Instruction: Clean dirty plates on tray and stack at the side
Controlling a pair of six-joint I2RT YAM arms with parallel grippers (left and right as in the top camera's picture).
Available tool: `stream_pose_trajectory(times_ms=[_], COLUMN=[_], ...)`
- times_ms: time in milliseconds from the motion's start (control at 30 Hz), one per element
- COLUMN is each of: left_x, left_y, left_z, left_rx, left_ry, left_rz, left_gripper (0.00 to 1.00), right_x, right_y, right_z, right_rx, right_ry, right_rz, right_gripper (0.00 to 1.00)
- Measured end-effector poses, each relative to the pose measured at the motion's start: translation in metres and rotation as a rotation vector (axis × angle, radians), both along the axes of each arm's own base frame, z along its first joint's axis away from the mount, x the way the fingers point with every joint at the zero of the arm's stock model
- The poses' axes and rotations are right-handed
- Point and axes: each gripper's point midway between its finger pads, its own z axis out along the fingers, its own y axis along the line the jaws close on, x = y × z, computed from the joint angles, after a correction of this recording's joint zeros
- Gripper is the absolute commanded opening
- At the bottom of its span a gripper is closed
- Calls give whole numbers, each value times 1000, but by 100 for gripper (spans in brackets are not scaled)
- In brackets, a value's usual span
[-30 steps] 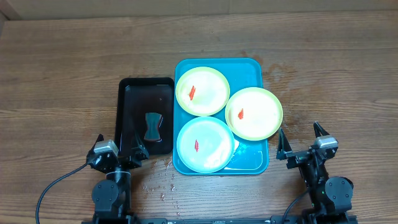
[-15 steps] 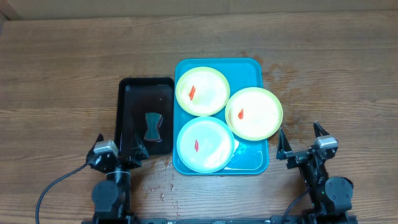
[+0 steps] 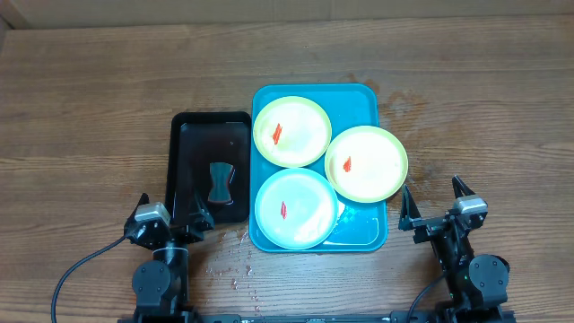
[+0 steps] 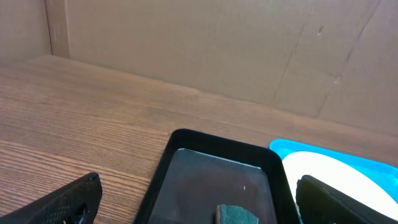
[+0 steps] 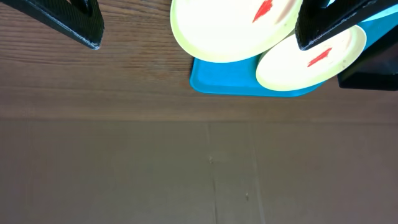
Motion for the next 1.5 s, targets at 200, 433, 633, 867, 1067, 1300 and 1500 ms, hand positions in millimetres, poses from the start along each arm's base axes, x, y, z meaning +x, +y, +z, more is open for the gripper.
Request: stream_pose_trajectory(times_ms=[200, 433, 633, 867, 1067, 1300, 1500], left_x=[0, 0, 1, 1, 1, 2, -10], left_y=[0, -2, -9, -10, -9, -18, -32], left_z=[0, -1, -1, 6, 10, 26, 59], left_rx=[0, -1, -4, -4, -4, -5, -7], left_ry=[0, 3, 3, -24, -40, -104, -88], left_rz=[0, -14, -50, -56, -53, -105, -189], left_gripper=[100, 100, 100, 100, 100, 100, 100], right_x=[0, 0, 0, 0, 0, 0, -3], right_y=[0, 0, 0, 0, 0, 0, 0], right_z=[0, 0, 0, 0, 0, 11, 30], right_rx=[0, 0, 0, 0, 0, 6, 14], right_ry=[0, 0, 0, 0, 0, -46, -81], right_rz=[0, 0, 0, 0, 0, 0, 1], right_gripper=[100, 100, 100, 100, 100, 100, 100])
